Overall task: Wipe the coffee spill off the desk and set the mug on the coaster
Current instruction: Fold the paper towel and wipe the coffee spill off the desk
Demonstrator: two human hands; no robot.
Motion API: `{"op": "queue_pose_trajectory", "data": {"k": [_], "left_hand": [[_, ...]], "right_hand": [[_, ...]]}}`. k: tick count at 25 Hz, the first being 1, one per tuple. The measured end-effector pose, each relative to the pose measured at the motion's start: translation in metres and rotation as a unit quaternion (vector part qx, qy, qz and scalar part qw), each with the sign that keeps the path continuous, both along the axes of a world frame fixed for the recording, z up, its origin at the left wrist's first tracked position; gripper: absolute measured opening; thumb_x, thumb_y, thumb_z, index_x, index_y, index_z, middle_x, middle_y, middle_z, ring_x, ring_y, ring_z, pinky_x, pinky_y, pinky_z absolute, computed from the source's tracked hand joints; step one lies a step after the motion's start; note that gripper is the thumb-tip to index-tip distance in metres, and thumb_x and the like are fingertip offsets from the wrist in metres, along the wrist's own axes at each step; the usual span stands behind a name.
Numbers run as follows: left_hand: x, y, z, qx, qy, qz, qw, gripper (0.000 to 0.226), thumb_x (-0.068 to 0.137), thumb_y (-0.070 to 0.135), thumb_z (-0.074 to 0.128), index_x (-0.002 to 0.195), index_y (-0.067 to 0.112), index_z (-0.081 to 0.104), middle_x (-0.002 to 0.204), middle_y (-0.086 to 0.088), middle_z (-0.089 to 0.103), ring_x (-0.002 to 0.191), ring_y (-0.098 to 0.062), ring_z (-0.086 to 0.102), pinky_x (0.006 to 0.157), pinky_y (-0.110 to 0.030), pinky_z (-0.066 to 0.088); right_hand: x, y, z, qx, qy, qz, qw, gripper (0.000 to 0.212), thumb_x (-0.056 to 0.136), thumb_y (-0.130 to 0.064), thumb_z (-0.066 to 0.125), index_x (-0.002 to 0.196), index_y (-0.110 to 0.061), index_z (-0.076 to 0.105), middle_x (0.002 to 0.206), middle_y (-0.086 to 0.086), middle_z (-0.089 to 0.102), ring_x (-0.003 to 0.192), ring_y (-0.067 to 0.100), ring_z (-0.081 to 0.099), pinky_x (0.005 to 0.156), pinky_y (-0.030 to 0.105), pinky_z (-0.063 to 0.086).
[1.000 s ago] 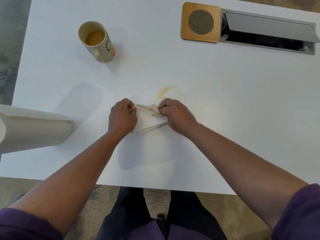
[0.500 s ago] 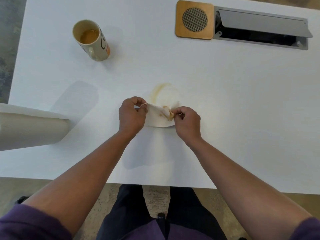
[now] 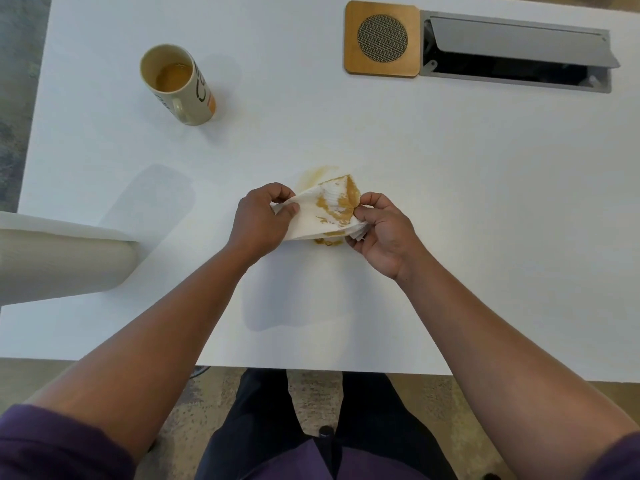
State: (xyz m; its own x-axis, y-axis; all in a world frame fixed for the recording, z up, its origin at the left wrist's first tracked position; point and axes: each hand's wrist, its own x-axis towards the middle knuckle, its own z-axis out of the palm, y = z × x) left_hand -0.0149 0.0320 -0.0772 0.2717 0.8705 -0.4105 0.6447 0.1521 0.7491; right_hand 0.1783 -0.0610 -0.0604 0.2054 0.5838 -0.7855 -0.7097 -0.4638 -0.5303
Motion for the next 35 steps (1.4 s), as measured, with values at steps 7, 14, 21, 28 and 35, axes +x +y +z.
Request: {"op": "queue_pose_trajectory", "data": {"k": [7,14,21,28,35], "left_hand": [[0.016,-0.012,0.002,-0.04,-0.112,0.054,0.991,0.022,0.093,0.019,0.067,0.093,0.029,0.047,0.089,0.003,0.058,0.061,-0.007,0.047,0.053,-0.021,0.043],[0.026,-0.035,0.011,-0.034,-0.135,-0.009,0.99,0.011,0.093,0.028,0.071,0.095,0.035,0.062,0.125,0.008,0.047,0.11,-0.008,0.059,0.084,-0.021,0.051],[0.031,-0.061,0.019,0.106,-0.136,0.004,0.985,0.036,0.081,0.044,0.081,0.096,0.02,0.059,0.094,0.005,0.065,0.087,-0.014,0.064,0.073,-0.022,0.051],[0.037,-0.054,0.031,0.104,-0.167,0.073,0.978,0.025,0.083,0.028,0.083,0.089,0.034,0.06,0.087,0.008,0.07,0.073,-0.012,0.069,0.06,-0.018,0.053],[0.019,-0.023,0.038,-0.071,-0.29,0.11,0.948,0.014,0.084,0.016,0.078,0.082,0.023,0.066,0.081,-0.003,0.066,0.07,-0.016,0.062,0.064,-0.028,0.047]], "right_hand": [[-0.012,0.005,0.005,0.077,0.085,-0.079,0.99,0.027,0.095,0.008,0.054,0.085,-0.015,0.066,0.087,0.007,0.076,0.079,0.02,0.074,0.067,0.031,0.06],[-0.02,0.011,0.009,0.076,-0.031,-0.108,0.991,0.025,0.093,0.007,0.059,0.089,-0.014,0.07,0.086,0.002,0.076,0.071,0.012,0.07,0.055,0.02,0.049],[-0.029,0.014,0.017,0.064,-0.017,-0.168,0.984,0.023,0.092,0.007,0.063,0.084,-0.014,0.065,0.087,0.005,0.07,0.076,0.019,0.067,0.066,0.029,0.056],[-0.045,0.012,0.023,0.04,-0.068,-0.114,0.99,0.02,0.089,-0.009,0.074,0.081,-0.02,0.059,0.083,0.0,0.064,0.073,0.014,0.06,0.069,0.027,0.049],[-0.01,0.02,0.021,0.061,-0.134,0.054,0.988,0.042,0.08,-0.045,0.069,0.116,-0.027,0.06,0.117,-0.008,0.063,0.116,0.016,0.058,0.096,0.034,0.039]]}}
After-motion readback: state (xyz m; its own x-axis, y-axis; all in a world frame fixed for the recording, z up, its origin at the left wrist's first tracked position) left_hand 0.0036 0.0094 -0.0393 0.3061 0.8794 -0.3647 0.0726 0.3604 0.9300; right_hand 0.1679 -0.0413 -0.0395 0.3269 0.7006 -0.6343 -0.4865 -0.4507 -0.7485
